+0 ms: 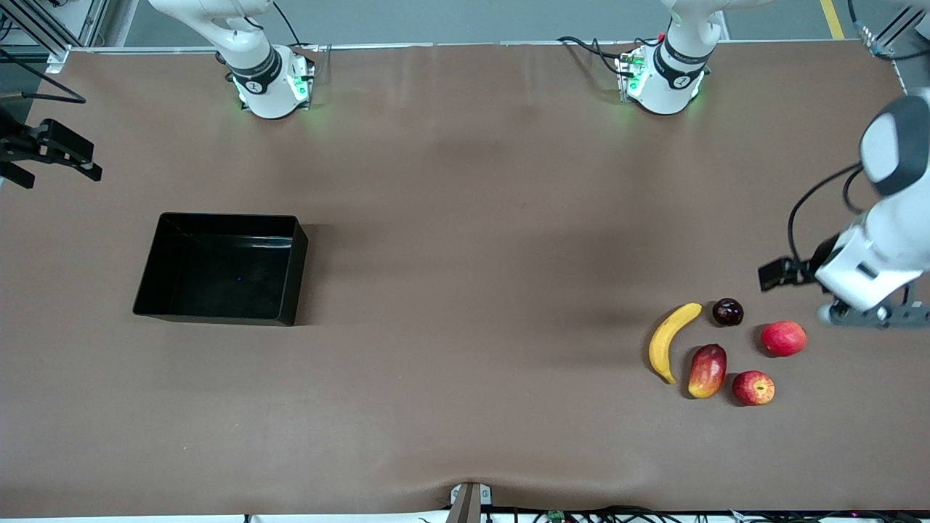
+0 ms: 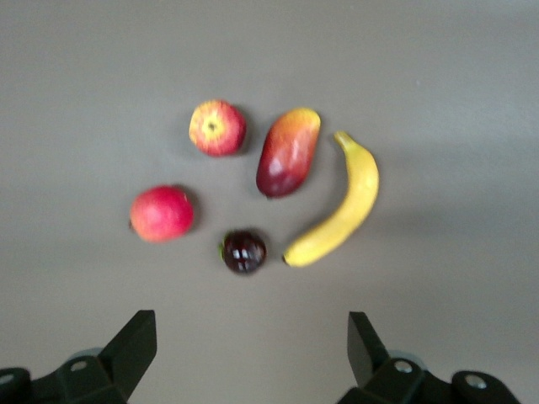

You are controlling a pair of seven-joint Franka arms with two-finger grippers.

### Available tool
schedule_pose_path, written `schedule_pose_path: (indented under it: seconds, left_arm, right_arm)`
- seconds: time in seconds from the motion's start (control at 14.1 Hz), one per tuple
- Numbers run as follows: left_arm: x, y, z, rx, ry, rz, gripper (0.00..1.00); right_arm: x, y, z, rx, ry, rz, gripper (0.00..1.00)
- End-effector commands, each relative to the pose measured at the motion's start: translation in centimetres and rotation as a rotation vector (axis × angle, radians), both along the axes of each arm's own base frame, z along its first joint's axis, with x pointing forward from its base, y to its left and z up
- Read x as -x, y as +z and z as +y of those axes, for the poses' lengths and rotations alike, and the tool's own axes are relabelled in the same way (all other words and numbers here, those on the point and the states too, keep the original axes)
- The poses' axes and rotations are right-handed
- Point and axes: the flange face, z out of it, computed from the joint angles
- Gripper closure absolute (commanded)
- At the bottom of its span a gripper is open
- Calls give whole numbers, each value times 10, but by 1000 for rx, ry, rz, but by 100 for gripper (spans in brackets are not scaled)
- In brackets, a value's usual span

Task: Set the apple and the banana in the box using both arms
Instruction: 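Move the left gripper over the red apple while the right gripper reaches the box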

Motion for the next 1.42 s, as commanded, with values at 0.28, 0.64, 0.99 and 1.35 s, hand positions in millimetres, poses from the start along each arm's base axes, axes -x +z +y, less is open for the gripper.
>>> schedule_pose_path:
  seconds: [0.28,0.64,0.99,1.35]
  left_arm:
    - [-71,-105,43,-6,-184,-114,0]
    - [-87,-174,53,-7,-285,-176,0]
    - [-89,-220,63,-29,-306,-181,0]
    - [-87,-252,72,-32,-297,-171,0]
  right_arm:
    - [-11,-9,-5,-5,1,15,0]
    - [-26,-31,-7,-6,-3,50,0]
    - [-55,-88,-34,0,-30,149,0]
    - [-74,-163,-52,-4,-49,252,0]
